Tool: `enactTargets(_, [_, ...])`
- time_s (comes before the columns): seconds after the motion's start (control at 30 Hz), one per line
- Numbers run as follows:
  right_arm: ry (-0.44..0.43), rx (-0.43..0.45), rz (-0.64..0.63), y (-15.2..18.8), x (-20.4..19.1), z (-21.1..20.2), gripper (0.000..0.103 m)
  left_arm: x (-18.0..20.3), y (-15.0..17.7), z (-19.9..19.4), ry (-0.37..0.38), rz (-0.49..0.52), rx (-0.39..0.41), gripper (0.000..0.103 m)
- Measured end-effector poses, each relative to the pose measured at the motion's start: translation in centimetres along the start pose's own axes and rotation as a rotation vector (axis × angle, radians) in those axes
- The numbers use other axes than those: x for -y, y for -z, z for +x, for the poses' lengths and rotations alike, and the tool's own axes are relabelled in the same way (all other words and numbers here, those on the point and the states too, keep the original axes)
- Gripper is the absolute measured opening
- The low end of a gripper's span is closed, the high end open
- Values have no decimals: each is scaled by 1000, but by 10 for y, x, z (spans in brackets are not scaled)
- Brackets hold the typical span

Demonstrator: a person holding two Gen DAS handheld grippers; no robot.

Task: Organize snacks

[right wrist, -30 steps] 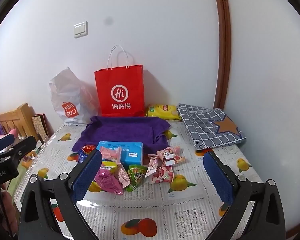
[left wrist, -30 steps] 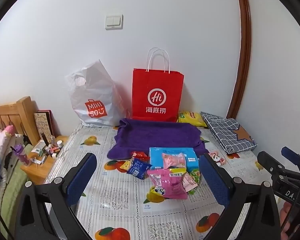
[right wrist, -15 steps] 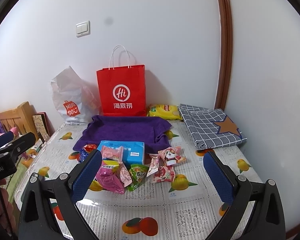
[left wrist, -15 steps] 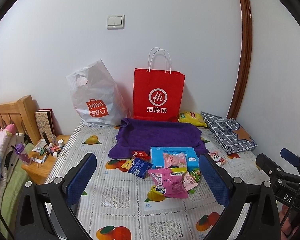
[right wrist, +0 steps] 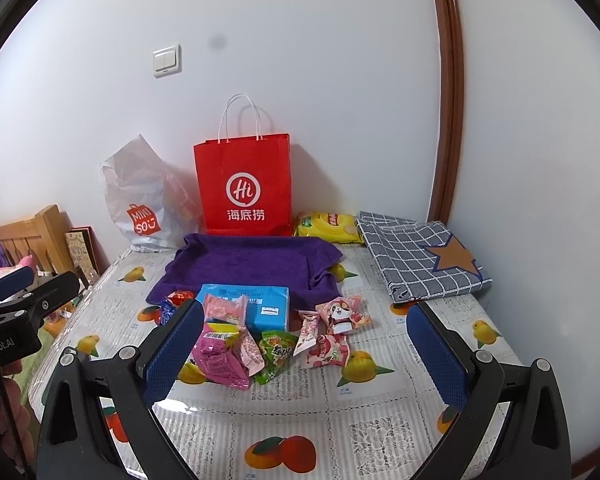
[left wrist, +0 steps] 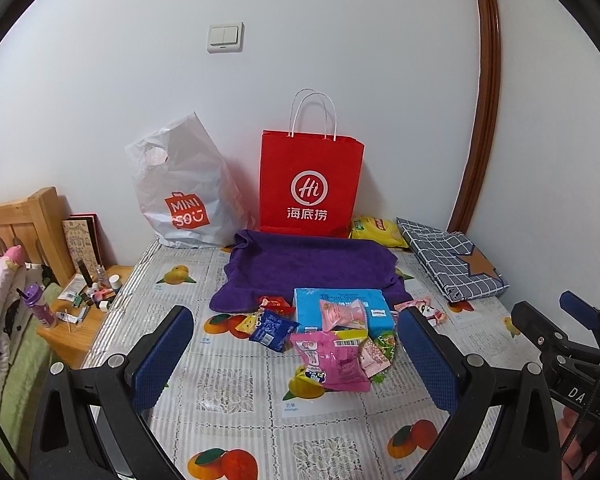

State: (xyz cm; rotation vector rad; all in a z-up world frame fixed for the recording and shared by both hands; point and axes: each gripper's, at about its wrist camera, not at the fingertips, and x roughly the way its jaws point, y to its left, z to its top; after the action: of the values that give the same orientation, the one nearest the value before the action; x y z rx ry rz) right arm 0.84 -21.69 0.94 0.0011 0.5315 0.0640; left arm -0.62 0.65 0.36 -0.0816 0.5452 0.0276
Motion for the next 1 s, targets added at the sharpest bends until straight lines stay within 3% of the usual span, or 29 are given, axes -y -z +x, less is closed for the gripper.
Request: enactTargets(1.0, [14, -9, -1, 1, -1, 0, 101, -5, -1, -1, -23, -13, 0, 103])
